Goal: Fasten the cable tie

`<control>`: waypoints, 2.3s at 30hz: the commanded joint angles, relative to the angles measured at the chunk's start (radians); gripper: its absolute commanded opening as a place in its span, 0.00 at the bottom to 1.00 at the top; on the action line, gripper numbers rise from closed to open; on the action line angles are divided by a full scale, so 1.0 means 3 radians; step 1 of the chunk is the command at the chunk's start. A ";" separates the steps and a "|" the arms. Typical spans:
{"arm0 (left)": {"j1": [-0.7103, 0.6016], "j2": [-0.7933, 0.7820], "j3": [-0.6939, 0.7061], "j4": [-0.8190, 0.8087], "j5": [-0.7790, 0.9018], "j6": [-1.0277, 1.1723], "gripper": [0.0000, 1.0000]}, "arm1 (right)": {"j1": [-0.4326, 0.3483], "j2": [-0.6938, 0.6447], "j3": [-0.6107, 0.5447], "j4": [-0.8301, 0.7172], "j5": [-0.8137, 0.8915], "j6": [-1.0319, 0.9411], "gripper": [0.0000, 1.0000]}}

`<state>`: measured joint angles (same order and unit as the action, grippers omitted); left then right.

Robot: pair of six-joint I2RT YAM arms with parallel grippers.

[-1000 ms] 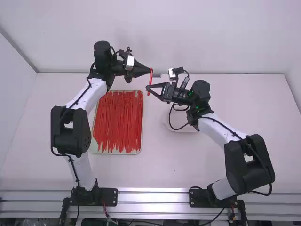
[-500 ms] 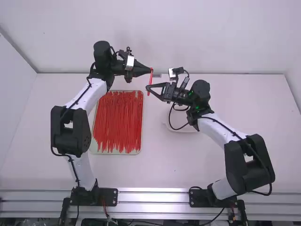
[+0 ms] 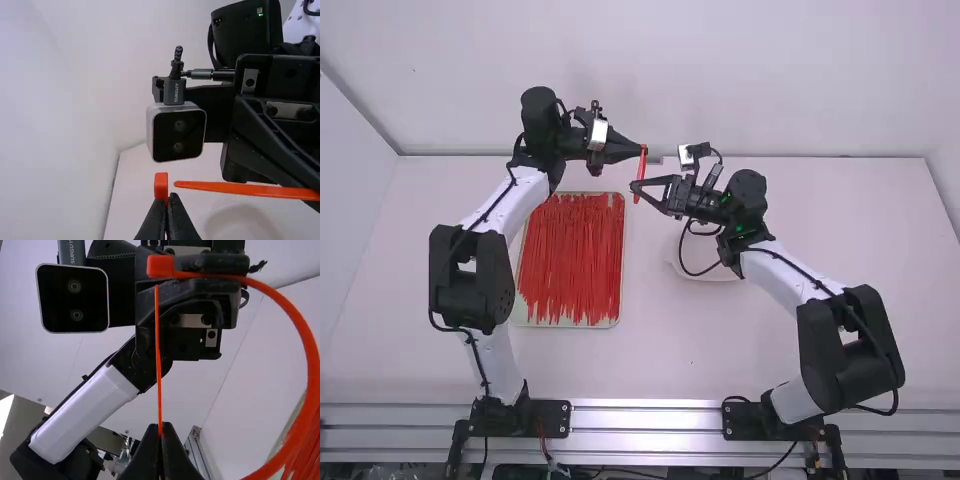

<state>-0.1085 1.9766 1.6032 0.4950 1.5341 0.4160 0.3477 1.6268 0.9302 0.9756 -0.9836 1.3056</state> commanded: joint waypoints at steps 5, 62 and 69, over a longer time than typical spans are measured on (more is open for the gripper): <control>-0.0010 0.0006 -0.0015 0.0239 0.0109 -0.0008 0.01 | -0.0004 0.0006 0.0086 0.0014 -0.0009 -0.0014 0.00; -0.0036 0.0006 -0.0181 0.0111 0.0109 -0.0017 0.01 | -0.0179 0.0006 0.0095 0.0048 0.0254 -0.0104 0.00; -0.0095 0.0006 -0.0181 0.0122 0.0109 -0.0023 0.01 | -0.0184 0.0006 0.0175 0.0034 0.0252 -0.0153 0.00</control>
<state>-0.1341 1.9766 1.5593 0.5331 1.5368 0.3775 0.3031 1.6268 0.9356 0.9791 -0.9264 1.2724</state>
